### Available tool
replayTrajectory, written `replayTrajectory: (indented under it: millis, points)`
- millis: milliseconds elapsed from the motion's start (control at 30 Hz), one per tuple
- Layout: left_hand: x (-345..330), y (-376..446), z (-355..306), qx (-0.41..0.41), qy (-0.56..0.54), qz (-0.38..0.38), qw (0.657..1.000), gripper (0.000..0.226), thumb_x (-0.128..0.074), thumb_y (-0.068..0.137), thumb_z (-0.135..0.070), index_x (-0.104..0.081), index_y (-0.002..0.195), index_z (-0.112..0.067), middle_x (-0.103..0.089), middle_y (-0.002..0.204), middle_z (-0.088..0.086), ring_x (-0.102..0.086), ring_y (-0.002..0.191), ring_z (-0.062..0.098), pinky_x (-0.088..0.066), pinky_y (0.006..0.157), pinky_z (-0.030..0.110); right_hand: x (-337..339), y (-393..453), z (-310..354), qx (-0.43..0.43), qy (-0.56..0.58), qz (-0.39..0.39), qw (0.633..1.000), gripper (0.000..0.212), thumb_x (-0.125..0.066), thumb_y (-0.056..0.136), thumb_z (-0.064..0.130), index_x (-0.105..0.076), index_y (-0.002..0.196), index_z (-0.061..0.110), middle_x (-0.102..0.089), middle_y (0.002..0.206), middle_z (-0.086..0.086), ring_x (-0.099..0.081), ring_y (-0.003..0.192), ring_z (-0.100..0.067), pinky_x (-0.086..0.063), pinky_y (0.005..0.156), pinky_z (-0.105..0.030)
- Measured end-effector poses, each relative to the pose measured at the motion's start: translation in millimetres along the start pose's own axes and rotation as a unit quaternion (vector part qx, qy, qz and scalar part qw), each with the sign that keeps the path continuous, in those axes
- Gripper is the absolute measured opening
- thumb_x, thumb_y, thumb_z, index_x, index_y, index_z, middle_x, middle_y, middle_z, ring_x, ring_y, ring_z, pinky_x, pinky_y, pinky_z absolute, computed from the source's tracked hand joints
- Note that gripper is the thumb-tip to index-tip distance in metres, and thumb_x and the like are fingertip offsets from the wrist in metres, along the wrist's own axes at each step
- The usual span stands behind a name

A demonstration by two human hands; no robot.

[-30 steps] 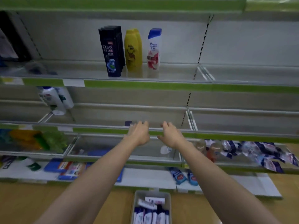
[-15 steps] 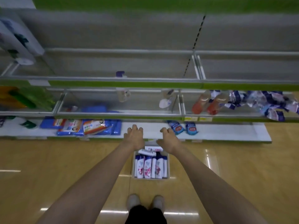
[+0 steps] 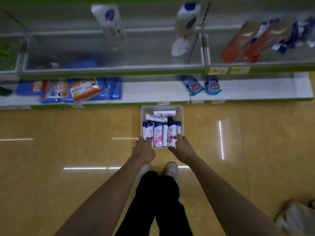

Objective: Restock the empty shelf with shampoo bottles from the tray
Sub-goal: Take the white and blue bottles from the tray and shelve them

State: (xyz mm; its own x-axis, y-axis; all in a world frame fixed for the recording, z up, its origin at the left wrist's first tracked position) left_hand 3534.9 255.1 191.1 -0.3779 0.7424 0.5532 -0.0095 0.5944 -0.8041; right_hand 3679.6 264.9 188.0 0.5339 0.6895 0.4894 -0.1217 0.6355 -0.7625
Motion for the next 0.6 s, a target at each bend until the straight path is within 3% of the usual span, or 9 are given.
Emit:
replayTrajectory:
  millis: [233,400,600]
  points:
    - [-62.2,89.5,21.6,0.024,-0.042,0.01,0.999,0.051,-0.049,0.09,-0.017,-0.031,0.136,-0.005,-0.038,0.131,0.017,-0.043,0.123,0.034,-0.042,0.1,0.041,-57.8,87.7,-54.0,-0.054,0.033,-0.002,0.998,0.059,-0.057,0.091,0.027,-0.03,0.139,0.005,-0.042,0.134,-0.017,-0.049,0.122,-0.033,-0.042,0.1,-0.043]
    - [-100.8,190.2,45.2,0.075,-0.163,-0.025,0.983,0.051,-0.053,0.092,-0.015,-0.029,0.136,-0.003,-0.04,0.134,0.019,-0.047,0.123,0.033,-0.043,0.102,0.039,-87.9,186.8,-90.7,-0.079,0.055,-0.037,0.995,0.051,-0.055,0.092,0.023,-0.035,0.135,0.005,-0.042,0.135,-0.016,-0.045,0.123,-0.031,-0.041,0.102,-0.047]
    - [-153.2,312.6,88.3,0.162,-0.221,-0.083,0.958,0.062,-0.057,0.09,-0.02,-0.024,0.138,-0.001,-0.034,0.138,0.02,-0.044,0.124,0.034,-0.044,0.102,0.04,-123.3,287.4,-156.9,-0.173,0.055,-0.079,0.98,0.081,-0.061,0.088,0.038,-0.017,0.145,0.0,-0.028,0.147,-0.021,-0.031,0.136,-0.035,-0.034,0.11,-0.044]
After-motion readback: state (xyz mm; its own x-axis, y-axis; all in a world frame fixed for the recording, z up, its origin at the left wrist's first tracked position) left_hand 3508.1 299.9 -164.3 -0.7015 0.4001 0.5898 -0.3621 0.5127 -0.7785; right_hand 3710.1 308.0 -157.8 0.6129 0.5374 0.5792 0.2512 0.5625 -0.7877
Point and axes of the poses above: each hand's wrist, its own y-axis towards the middle knuckle, its own x-axis out of the back of the hand, z = x × y, the point moved 10 cm from there along y, towards the middle knuckle
